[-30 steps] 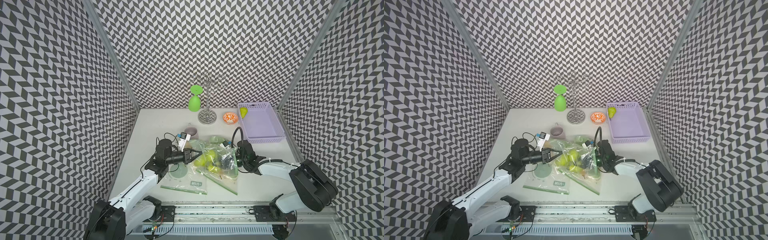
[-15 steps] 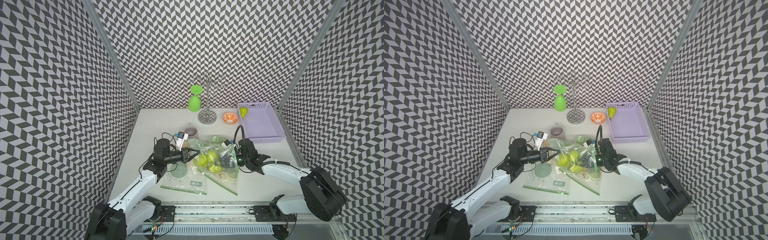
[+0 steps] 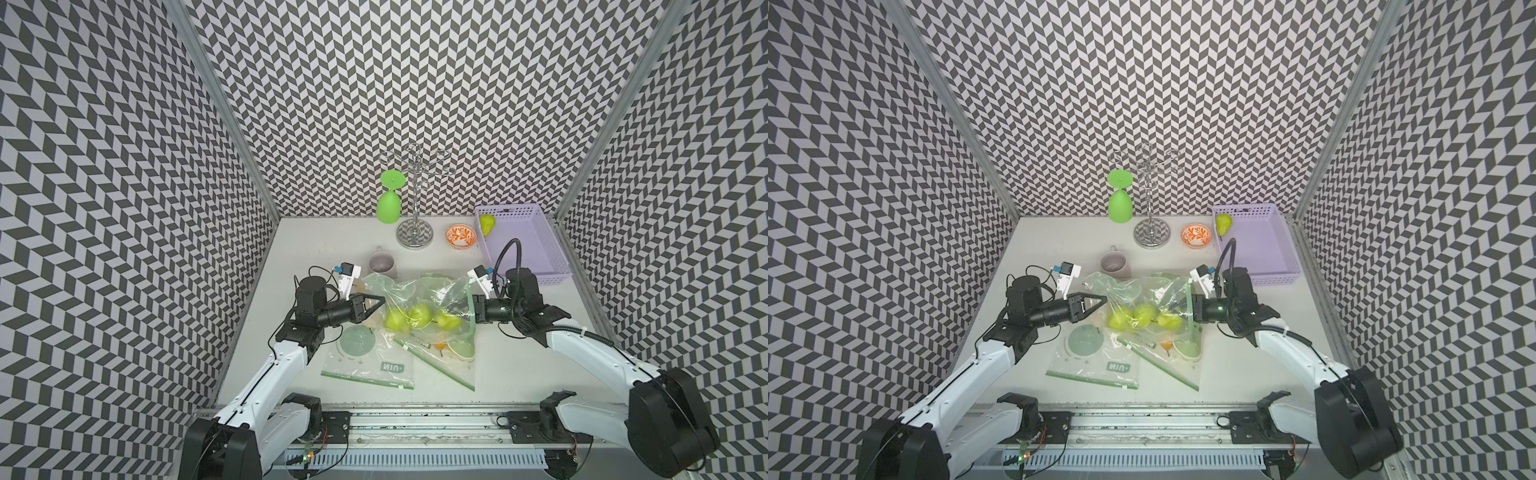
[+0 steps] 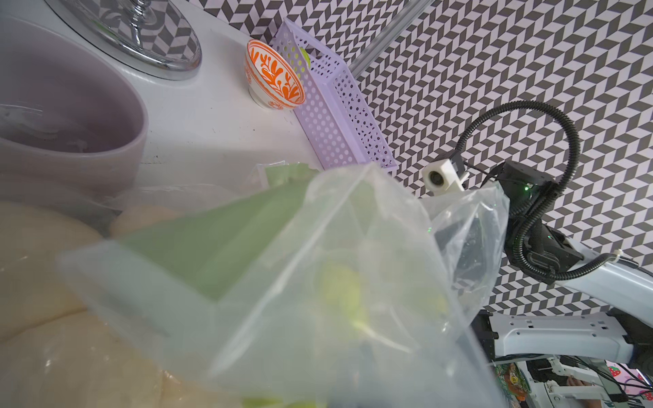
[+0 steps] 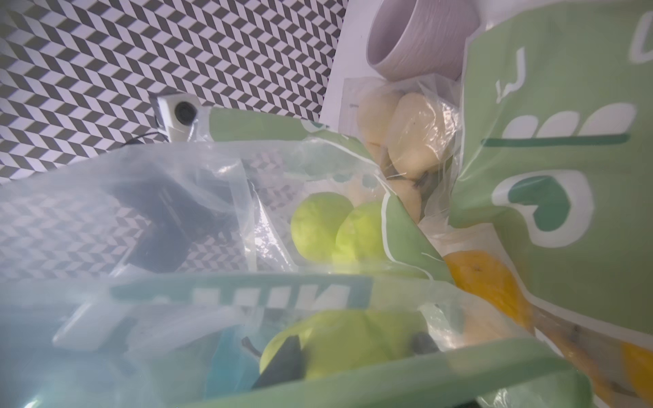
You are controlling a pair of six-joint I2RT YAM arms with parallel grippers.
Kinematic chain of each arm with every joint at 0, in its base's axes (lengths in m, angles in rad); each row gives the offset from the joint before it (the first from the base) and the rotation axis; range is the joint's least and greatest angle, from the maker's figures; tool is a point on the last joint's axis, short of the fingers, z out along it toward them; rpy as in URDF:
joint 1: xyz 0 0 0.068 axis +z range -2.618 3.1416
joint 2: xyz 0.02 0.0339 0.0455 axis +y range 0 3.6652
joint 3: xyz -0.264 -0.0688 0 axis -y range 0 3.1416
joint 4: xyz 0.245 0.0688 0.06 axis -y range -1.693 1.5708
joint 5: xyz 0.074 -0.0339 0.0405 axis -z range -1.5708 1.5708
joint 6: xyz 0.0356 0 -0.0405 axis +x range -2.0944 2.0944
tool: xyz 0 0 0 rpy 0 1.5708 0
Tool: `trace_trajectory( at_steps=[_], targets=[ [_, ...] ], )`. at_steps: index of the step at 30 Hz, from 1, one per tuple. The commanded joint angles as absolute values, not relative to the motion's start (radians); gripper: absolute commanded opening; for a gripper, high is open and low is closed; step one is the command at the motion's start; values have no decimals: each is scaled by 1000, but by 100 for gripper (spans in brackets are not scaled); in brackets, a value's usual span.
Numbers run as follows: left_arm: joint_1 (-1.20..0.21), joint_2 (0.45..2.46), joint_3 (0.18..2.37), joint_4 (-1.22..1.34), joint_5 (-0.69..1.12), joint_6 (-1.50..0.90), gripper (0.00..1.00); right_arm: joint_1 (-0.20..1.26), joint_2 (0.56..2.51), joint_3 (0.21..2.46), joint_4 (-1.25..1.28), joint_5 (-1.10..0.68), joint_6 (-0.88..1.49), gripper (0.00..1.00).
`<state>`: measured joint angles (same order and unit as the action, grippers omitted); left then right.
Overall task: Open the zip-top bag and take out the pear
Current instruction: Pick up the pear from the zipper food storage bag, then place the pear in the basket.
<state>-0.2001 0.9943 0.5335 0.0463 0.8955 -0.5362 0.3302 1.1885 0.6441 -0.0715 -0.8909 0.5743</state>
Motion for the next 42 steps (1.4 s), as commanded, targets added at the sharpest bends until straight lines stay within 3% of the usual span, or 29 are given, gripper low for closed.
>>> trace_trajectory(
  at_steps=[1, 9, 12, 19, 26, 28, 32, 35, 39, 42],
  targets=[
    [-193, 980, 558, 34, 918, -512, 0, 274, 1141, 677, -72, -902, 608, 44],
    [-187, 983, 563, 34, 926, -513, 0, 153, 1098, 725, -55, -859, 700, 43],
    [-176, 979, 563, 30, 931, -511, 0, 96, 1108, 782, -157, -807, 663, 43],
    [-140, 983, 570, 23, 959, -506, 0, -118, 1136, 811, -182, -752, 639, 43],
    [-135, 1002, 589, 26, 975, -505, 0, -179, 1313, 886, -52, -514, 687, 43],
    [-135, 1002, 594, 28, 981, -507, 0, -179, 1415, 939, -35, -482, 694, 46],
    [-135, 1004, 593, 52, 998, -528, 0, -170, 1633, 1106, -83, -461, 656, 71],
    [-135, 1007, 589, 57, 1004, -531, 0, -170, 1697, 1154, -50, -470, 649, 84],
    [-135, 1000, 583, 57, 1002, -531, 0, -154, 1648, 1149, -75, -588, 615, 84],
    [-136, 999, 573, 61, 1000, -532, 0, -133, 1501, 1023, -84, -686, 596, 74]
  ],
)
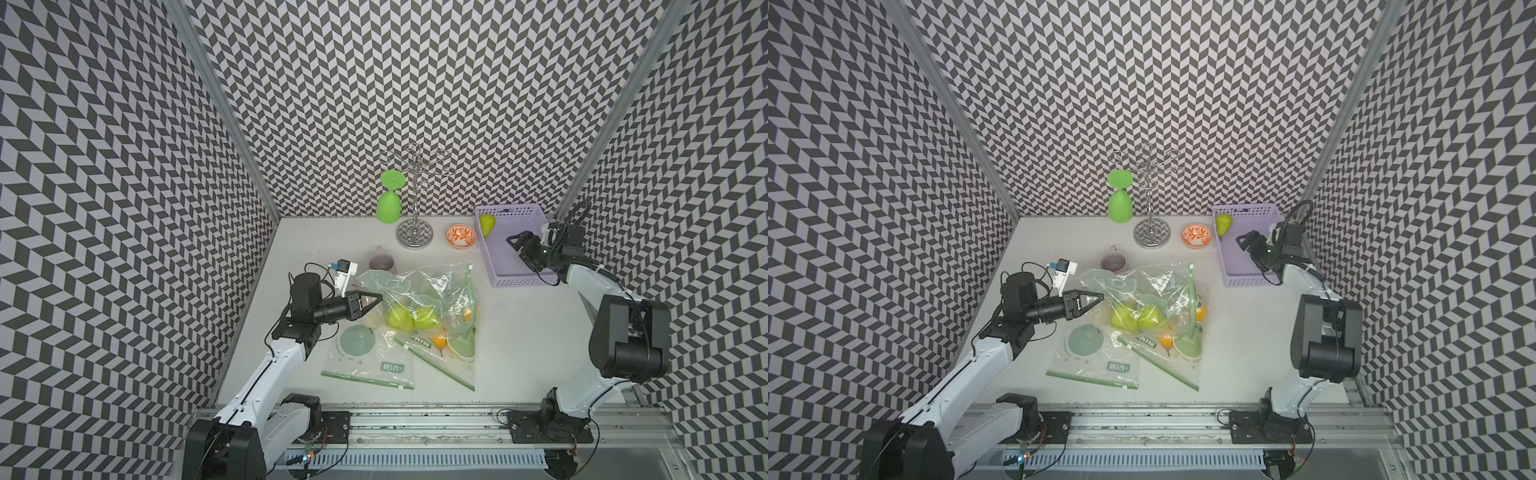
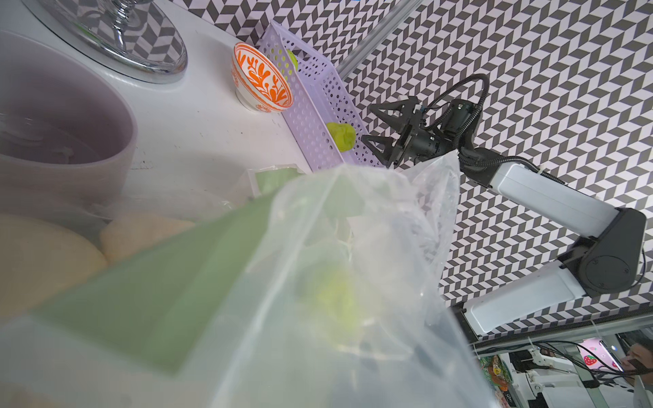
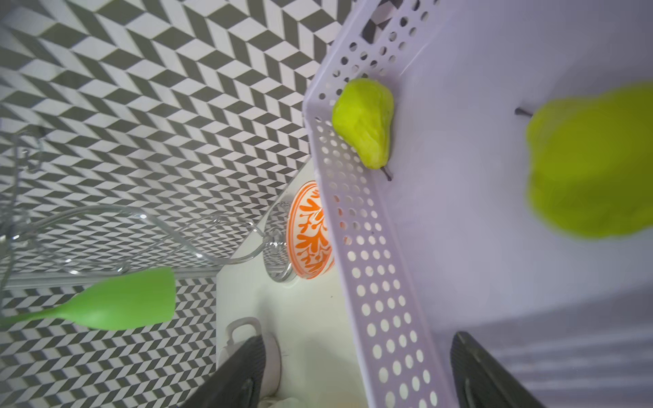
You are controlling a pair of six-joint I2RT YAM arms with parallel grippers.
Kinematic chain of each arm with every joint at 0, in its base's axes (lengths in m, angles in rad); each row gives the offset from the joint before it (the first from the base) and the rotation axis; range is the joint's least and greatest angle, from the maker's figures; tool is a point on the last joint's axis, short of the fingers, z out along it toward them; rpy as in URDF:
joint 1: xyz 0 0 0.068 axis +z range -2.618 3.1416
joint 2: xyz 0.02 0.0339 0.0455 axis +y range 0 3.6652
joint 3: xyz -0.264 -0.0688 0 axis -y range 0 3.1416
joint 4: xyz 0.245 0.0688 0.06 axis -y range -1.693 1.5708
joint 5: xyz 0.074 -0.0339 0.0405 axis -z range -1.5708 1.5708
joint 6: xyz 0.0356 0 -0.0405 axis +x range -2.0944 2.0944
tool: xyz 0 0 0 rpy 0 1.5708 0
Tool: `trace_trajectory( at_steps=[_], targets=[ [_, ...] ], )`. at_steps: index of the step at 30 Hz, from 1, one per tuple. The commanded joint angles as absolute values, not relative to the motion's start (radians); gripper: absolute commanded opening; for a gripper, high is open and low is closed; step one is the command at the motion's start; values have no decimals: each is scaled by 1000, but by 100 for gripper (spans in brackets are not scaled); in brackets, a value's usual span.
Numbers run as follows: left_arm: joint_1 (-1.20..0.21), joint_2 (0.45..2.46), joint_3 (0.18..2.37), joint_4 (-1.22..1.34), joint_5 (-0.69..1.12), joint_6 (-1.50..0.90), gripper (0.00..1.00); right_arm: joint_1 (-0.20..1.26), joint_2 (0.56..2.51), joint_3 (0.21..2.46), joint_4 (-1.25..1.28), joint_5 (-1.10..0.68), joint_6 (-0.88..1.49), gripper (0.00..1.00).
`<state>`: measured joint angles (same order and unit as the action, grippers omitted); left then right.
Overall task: Open the zip-top bag and take out the pear
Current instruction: Place the pear in the basket, then pick up the pear from the zipper food storage bag.
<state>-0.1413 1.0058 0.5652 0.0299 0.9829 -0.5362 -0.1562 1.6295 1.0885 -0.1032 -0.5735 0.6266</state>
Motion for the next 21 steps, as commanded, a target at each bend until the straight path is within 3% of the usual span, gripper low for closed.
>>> trace_trajectory(
  at_steps=[1, 4, 8, 13, 21],
  targets=[
    [-136, 999, 570, 63, 1000, -533, 0, -123, 1450, 967, -92, -732, 591, 64],
    [-135, 999, 566, 63, 1002, -532, 0, -65, 1288, 794, -105, -788, 579, 39],
    [-136, 996, 571, 62, 1002, -534, 0, 48, 1104, 588, -9, -884, 649, 26],
    [-139, 992, 571, 56, 995, -533, 0, 216, 958, 425, 132, -895, 770, 24],
    [-147, 968, 552, 52, 989, -543, 0, 432, 943, 319, 339, -871, 881, 27]
  ],
)
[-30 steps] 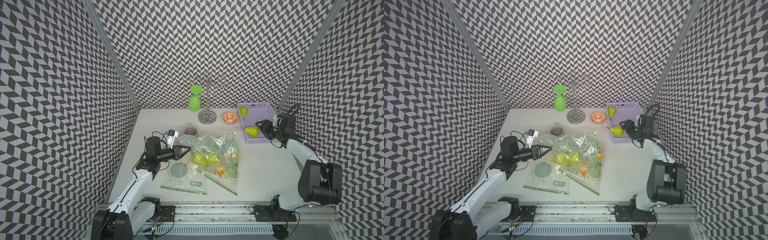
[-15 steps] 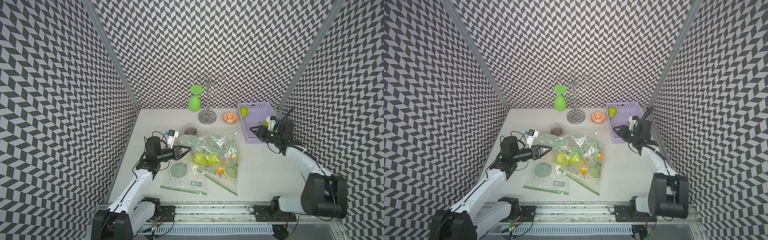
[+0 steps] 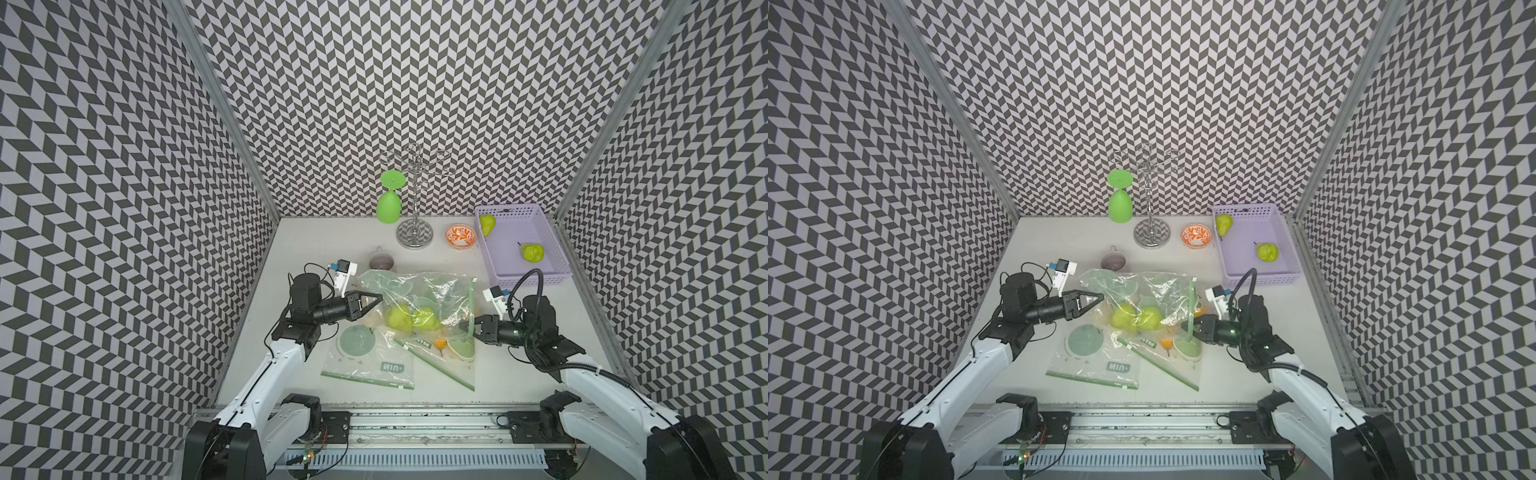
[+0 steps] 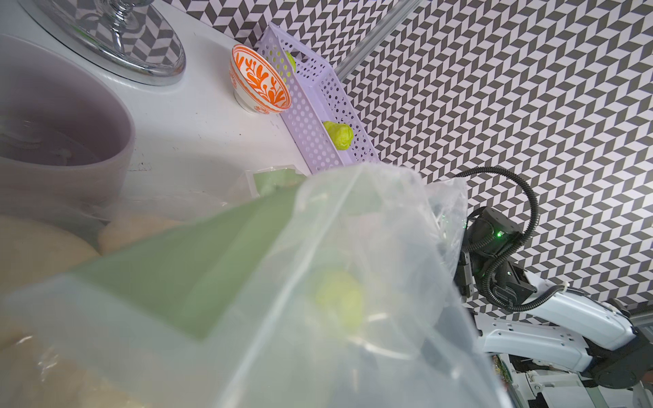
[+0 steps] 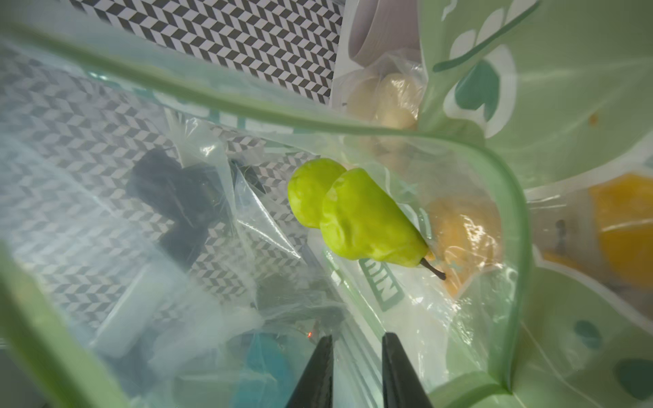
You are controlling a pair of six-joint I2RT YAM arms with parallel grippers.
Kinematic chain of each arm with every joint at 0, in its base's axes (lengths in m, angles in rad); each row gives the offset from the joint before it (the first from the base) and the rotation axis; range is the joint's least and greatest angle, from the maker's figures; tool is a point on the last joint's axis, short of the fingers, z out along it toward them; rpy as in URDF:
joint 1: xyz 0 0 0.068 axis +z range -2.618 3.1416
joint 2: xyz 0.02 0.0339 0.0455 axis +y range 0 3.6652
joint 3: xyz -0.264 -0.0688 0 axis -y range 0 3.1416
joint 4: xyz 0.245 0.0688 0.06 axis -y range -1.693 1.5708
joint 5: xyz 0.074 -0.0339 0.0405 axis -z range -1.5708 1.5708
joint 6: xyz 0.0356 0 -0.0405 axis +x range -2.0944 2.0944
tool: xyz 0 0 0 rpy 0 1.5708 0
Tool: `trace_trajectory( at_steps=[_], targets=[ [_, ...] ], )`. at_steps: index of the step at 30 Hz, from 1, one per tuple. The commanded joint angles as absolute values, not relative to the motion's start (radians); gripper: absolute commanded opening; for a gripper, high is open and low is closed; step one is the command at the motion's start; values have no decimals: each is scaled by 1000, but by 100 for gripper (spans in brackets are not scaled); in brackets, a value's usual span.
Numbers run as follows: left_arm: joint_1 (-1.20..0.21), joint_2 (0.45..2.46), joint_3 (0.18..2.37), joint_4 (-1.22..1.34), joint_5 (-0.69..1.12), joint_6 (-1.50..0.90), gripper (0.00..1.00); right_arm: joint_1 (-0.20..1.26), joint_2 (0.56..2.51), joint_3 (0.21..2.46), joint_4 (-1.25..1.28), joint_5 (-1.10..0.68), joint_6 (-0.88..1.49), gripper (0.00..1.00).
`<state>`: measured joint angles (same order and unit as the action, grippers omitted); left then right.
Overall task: Open the zip-top bag and take out the pear
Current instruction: Pick up the pear from the zipper food storage bag.
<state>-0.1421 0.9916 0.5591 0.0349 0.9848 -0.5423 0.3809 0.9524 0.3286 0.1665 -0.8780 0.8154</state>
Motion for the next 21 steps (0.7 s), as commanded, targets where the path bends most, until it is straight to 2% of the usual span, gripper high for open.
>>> trace_trajectory(
  at_steps=[1, 6, 10, 21],
  targets=[
    [-149, 965, 549, 52, 989, -543, 0, 455, 954, 320, 359, -871, 887, 29],
    [-162, 954, 541, 51, 981, -551, 0, 520, 1029, 348, 356, -824, 853, 48],
    [-170, 947, 527, 56, 979, -556, 0, 541, 1122, 385, 361, -823, 813, 53],
    [-175, 937, 506, 66, 976, -565, 0, 591, 1253, 475, 215, -759, 642, 85]
  ],
)
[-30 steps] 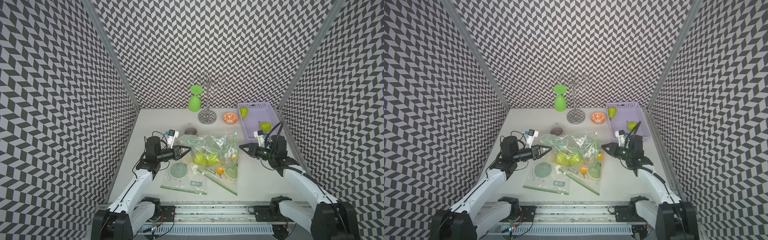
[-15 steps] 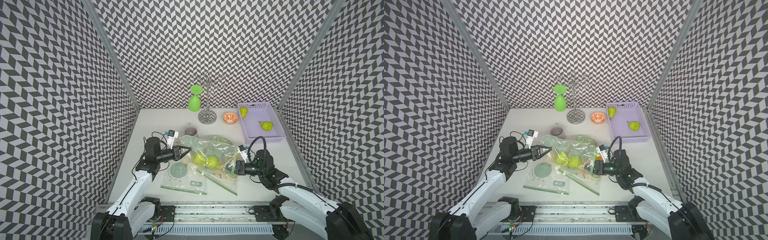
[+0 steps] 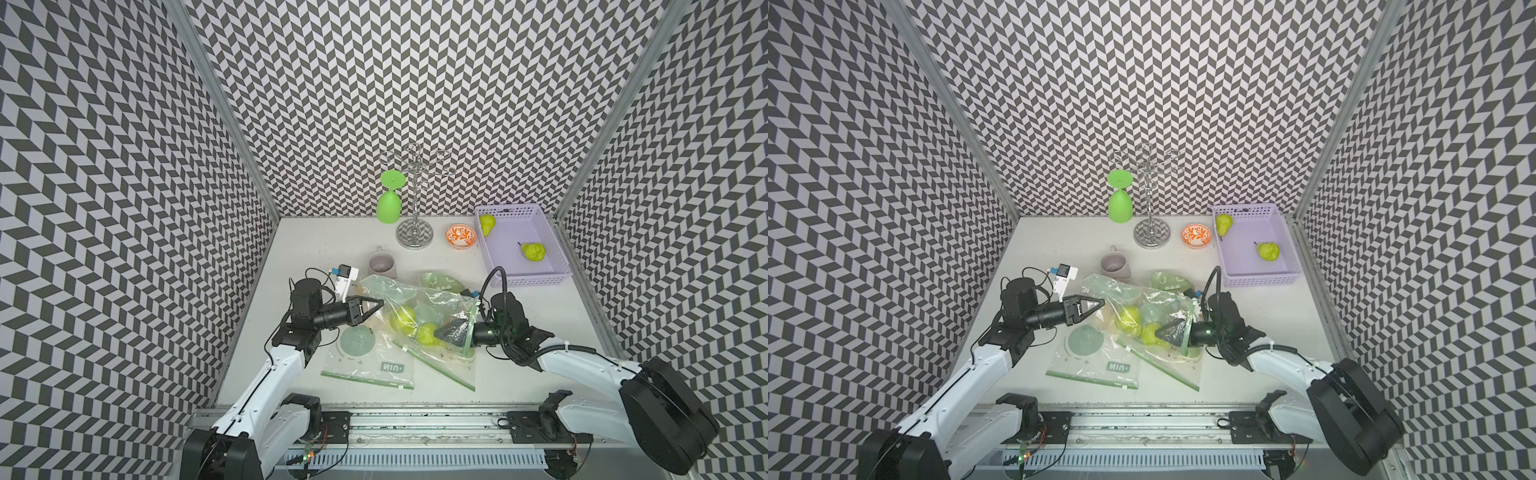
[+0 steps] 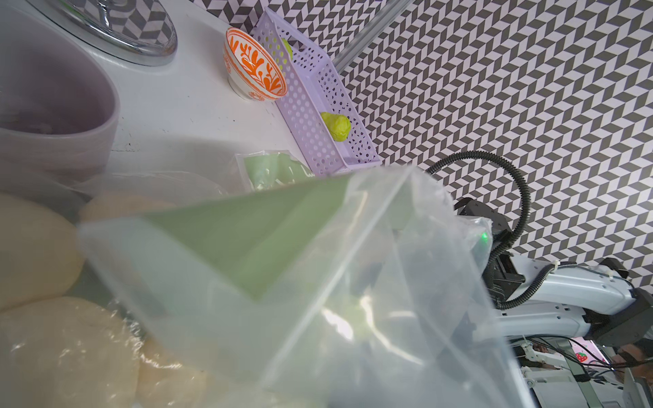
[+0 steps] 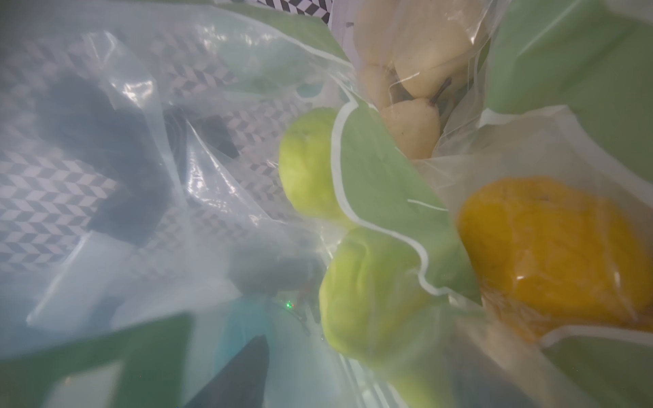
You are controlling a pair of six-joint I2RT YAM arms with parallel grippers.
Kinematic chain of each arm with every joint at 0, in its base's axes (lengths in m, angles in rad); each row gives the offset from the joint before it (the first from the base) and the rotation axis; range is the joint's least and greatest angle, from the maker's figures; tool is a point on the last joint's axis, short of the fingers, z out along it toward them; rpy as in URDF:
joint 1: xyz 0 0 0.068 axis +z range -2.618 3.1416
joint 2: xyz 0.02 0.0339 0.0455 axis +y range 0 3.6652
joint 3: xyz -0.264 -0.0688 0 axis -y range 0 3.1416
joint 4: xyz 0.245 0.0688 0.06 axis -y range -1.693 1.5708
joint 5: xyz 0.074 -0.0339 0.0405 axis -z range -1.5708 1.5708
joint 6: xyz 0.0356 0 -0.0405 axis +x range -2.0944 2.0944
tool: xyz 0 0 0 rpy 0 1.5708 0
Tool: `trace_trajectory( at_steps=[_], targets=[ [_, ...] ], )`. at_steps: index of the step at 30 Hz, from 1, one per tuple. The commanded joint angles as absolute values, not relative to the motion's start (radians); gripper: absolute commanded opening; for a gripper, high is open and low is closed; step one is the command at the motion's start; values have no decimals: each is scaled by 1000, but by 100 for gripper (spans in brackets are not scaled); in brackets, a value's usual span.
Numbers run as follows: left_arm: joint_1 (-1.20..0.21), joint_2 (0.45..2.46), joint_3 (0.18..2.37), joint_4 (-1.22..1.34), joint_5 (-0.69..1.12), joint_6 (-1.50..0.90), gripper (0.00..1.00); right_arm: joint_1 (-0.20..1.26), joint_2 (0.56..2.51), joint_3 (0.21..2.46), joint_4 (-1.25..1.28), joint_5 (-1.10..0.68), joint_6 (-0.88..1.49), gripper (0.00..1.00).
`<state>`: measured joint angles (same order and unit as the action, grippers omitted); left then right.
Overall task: Open the zip-top bag and take out the pear
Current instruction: Pick up the pear from the zipper food storage bag.
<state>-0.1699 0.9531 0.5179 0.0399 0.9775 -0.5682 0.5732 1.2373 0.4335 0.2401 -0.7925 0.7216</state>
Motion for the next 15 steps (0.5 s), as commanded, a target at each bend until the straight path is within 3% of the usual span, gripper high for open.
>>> trace_trajectory(
  at_steps=[1, 15],
  targets=[
    [-176, 939, 506, 68, 975, -566, 0, 595, 1260, 481, 212, -756, 630, 87],
    [-178, 948, 503, 84, 978, -568, 0, 698, 1370, 577, 122, -646, 472, 92]
  ],
)
